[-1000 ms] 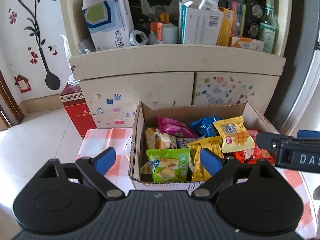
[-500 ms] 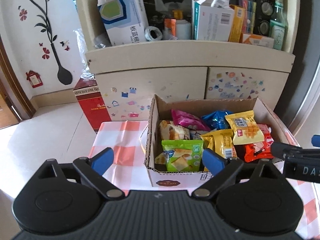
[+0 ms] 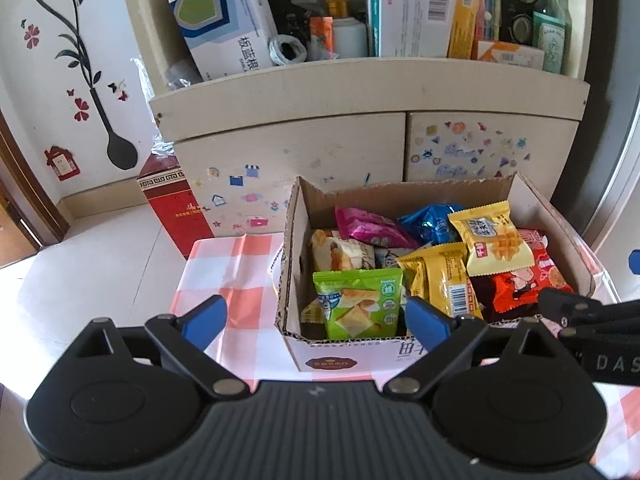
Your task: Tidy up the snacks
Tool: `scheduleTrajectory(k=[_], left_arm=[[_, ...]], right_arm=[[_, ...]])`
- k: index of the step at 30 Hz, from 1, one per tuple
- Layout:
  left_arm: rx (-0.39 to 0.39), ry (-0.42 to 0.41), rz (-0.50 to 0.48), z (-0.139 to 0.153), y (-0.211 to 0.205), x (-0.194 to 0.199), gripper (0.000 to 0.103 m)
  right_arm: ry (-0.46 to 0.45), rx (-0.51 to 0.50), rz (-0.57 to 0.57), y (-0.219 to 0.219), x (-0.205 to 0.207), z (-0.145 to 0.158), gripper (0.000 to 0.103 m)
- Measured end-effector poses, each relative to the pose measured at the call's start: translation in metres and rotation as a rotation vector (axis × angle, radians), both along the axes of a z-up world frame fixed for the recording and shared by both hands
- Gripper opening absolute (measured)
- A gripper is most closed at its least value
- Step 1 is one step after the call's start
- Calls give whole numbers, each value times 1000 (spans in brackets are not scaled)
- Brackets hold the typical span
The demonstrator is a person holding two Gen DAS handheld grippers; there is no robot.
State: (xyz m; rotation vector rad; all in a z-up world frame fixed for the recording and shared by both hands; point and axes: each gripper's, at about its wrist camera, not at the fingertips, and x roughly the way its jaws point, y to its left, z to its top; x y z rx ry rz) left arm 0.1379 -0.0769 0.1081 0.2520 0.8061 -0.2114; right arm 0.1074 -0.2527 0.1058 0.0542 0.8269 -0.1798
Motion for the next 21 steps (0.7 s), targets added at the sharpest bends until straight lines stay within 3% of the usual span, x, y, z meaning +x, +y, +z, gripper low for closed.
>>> scheduleTrajectory(k=[21], left_arm=[[59,10,16,-10,-13,5,96]], right_arm=[[30,-34,0,2,13,-9,103]])
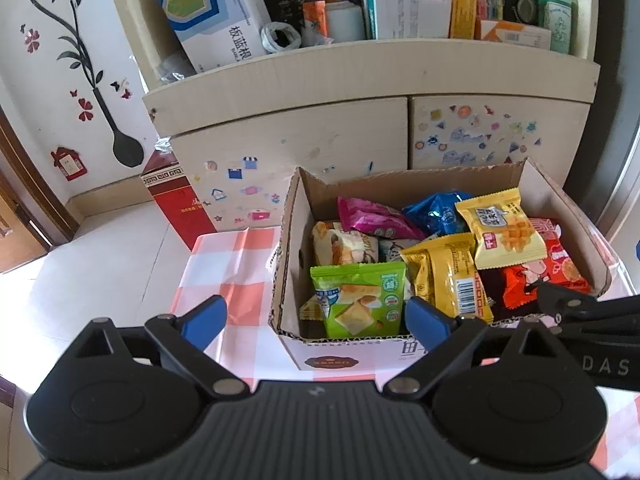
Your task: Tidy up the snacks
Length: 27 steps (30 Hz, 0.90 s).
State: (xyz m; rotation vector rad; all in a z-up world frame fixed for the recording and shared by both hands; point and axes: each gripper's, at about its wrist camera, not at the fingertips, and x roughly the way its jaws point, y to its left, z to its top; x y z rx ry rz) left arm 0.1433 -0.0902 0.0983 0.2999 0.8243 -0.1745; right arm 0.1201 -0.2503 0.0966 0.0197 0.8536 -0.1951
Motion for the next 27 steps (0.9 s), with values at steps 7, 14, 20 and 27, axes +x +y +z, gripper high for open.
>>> scheduleTrajectory(k=[7,14,20,27], left_arm=[[15,5,8,-2,-1,1,96],[14,6,16,-1,1,2,96],[19,1,16,-1,0,1,96],[25,1,17,-2,0,-1,95]], right_arm=[[6,-8,7,3,2,-2,103],[4,-10,14,4,3,-2,103],[5,-11,17,4,3,-2,103],[9,-15,18,5,3,-3,103]])
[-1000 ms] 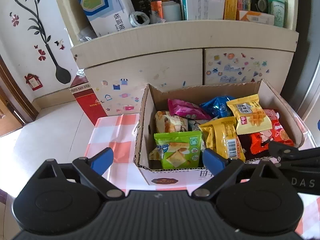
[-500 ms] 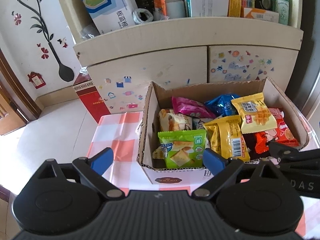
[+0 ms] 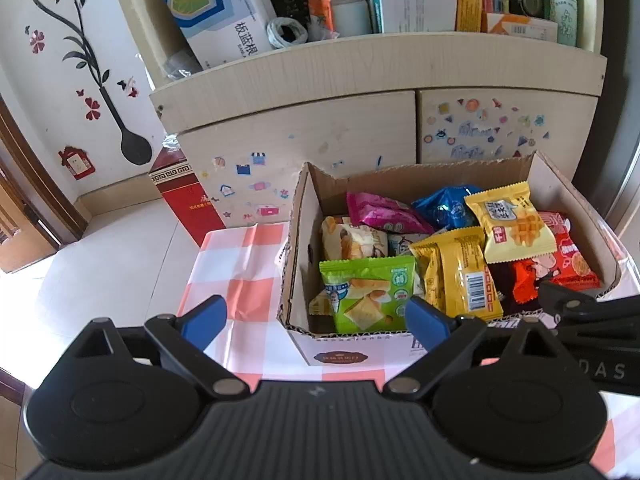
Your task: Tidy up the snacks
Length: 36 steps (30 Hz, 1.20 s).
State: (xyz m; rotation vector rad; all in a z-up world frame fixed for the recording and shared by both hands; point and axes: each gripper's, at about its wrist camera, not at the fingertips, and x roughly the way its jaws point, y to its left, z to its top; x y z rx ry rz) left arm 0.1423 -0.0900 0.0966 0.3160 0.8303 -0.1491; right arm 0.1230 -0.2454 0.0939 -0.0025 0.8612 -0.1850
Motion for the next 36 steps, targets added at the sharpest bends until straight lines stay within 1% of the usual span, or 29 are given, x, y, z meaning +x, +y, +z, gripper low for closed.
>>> scheduleTrajectory(k=[15,24,29,32,36], left_arm=[[11,3,6,1,1,-4,95],[26,-10,4,7,2,-13,95],[35,-34,2,13,0,-20,95],[28,-38,4,16,3,-26,95],[9,-22,-1,16,10,-33,95]], right_arm=[[6,3,3,1,-2,-1,103],[3,3,18,2,-10,3,103],[-7,7,20,0,-15,9,103],[-15,7,34,1,-20,11,103],[-21,0,62,4,-28,13,103]])
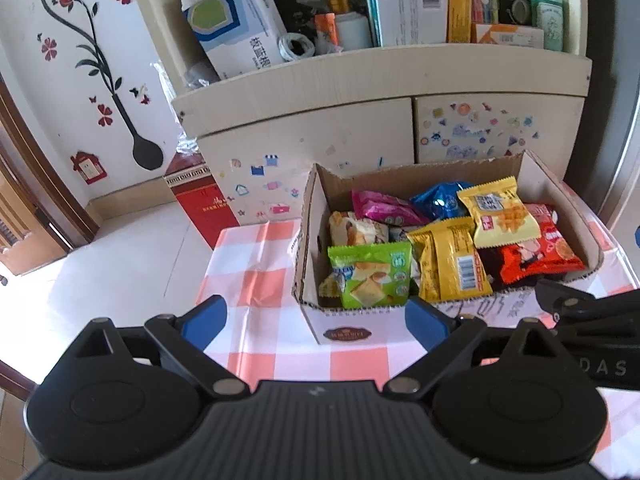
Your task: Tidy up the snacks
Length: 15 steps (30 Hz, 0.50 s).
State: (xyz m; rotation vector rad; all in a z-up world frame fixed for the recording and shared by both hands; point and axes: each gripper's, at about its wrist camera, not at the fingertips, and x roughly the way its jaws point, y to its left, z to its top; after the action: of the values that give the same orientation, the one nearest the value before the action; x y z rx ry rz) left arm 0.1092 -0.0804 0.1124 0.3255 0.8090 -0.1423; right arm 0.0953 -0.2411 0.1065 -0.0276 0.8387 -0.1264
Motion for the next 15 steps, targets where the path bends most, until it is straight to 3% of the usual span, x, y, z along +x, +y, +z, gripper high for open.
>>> scheduleTrajectory(k=[15], left_arm=[[45,51,-14,-17,25,-50,95]], right_arm=[[32,97,132,14,-43,-30,103]])
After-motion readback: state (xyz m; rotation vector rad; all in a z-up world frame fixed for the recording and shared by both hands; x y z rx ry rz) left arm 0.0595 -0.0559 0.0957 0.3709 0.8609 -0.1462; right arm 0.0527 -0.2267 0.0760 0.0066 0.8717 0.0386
